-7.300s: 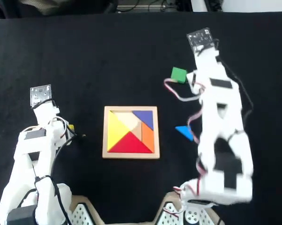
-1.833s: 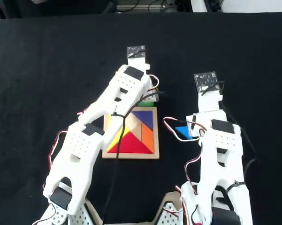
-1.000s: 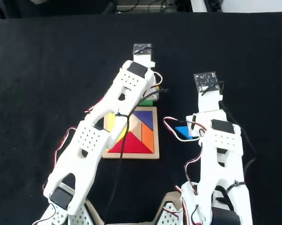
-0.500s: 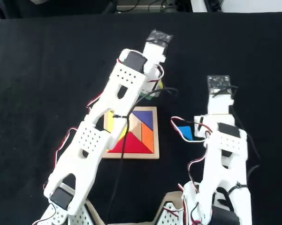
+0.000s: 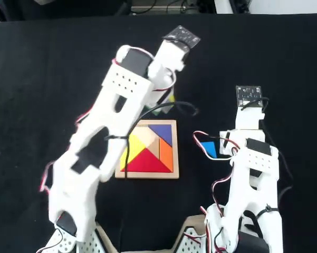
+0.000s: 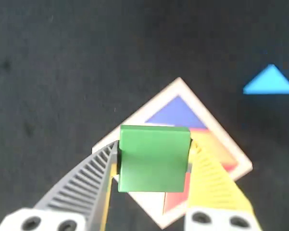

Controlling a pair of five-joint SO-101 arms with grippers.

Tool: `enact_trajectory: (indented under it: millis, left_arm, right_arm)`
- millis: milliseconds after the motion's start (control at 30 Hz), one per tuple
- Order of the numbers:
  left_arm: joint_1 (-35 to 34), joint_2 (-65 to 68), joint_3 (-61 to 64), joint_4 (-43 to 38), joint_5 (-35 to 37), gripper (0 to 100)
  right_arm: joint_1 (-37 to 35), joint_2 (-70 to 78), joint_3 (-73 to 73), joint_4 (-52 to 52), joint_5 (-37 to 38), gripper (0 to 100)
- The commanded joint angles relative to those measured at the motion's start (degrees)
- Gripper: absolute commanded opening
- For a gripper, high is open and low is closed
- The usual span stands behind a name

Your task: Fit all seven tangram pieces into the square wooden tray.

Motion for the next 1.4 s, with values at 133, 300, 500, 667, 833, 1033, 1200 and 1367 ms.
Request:
enact_trajectory:
  millis: [133,300,500,667,833,1033,1200,1367]
  left_arm:
    - [-1.54,-16.88,35.3,-10.64,-4.92,3]
    - [-2.68,-24.7,62.02,-36.22,-5.01,3]
    - [-6.37,-27.6,72.48,-53.1,-4.92,3]
    - [-7.25,-22.07,69.32,-53.98,-5.19,3]
    - [-5.14,-14.86,63.96,-52.75,-4.92,3]
    - [-1.45,-13.45,59.91,-49.32,-4.92,3]
    - [-0.84,-13.01,58.95,-49.23,-4.84,3]
    - [-0.66,-12.92,59.3,-49.23,-4.84,3]
  right_arm:
    - [0.44,-1.63,-2.59,0.18,-0.62,1.1]
    - [0.35,-1.63,-1.54,-1.41,-0.62,1.1]
    - [-0.18,-1.63,-1.1,-2.02,-0.53,1.1]
    - [-1.76,-1.63,-0.92,-1.93,0.62,1.1]
    - [-1.76,-1.63,-0.84,-1.93,0.97,1.1]
    - [-1.76,-1.63,-0.84,-2.02,0.97,1.1]
    - [-1.76,-1.63,-0.84,-2.02,0.97,1.1]
    - [-1.76,-1.63,-0.84,-2.11,1.05,1.1]
